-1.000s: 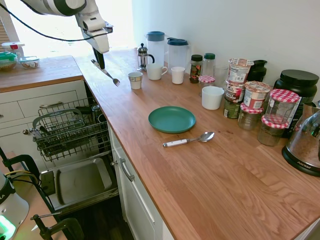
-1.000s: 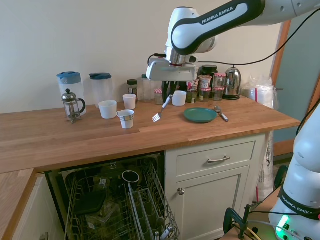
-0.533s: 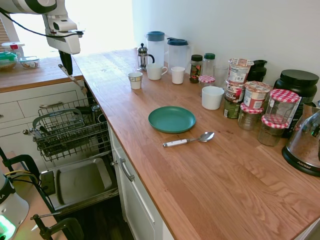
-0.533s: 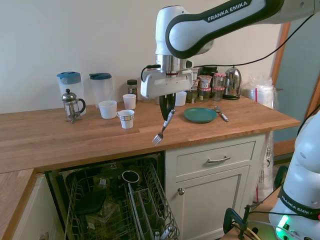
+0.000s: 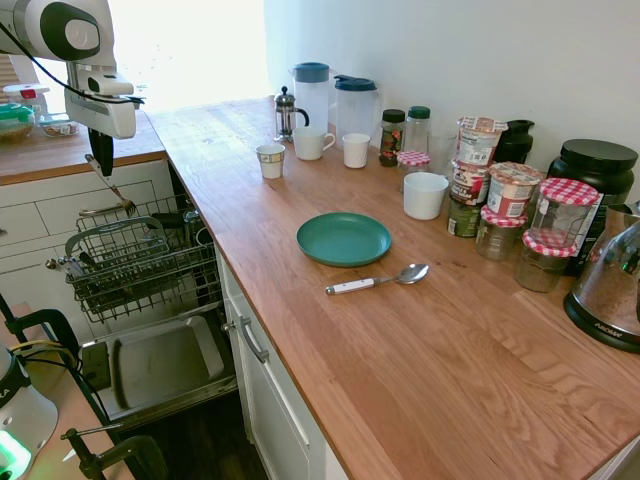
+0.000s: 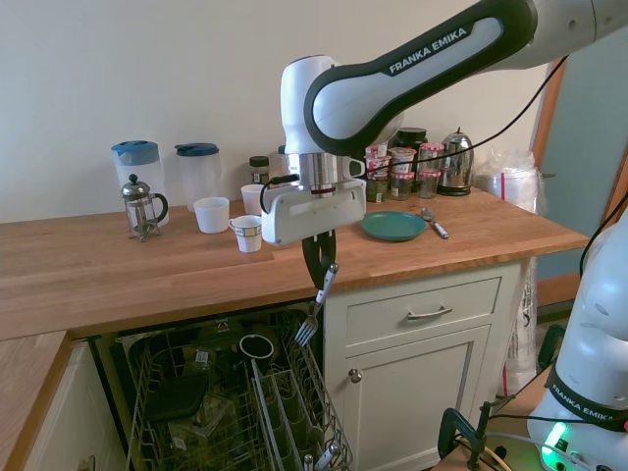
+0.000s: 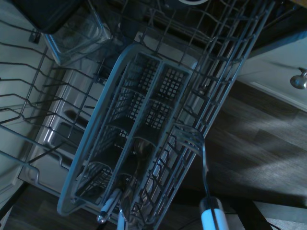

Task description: Put the fork in the dishwasher

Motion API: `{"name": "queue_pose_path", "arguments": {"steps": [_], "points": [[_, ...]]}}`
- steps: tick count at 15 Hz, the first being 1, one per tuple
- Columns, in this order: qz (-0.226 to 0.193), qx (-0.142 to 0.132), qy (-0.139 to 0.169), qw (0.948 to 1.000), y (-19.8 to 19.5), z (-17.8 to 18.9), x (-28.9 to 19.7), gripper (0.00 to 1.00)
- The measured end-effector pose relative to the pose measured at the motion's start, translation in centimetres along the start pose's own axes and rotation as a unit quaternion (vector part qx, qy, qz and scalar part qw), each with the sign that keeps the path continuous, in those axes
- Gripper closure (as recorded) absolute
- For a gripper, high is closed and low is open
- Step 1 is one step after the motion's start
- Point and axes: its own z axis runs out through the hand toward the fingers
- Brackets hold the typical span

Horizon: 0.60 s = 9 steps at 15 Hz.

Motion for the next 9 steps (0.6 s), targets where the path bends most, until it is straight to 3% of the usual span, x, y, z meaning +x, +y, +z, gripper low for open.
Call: {"name": "queue_pose_path", "arguments": {"steps": [5,9], "points": [[0.030,-0.027,-0.004,0.9992,-1.7,2.6,-2.3,1.00],[0.079,-0.022,0.028,0.9963,-3.7,5.6,-2.9,1.00]]}}
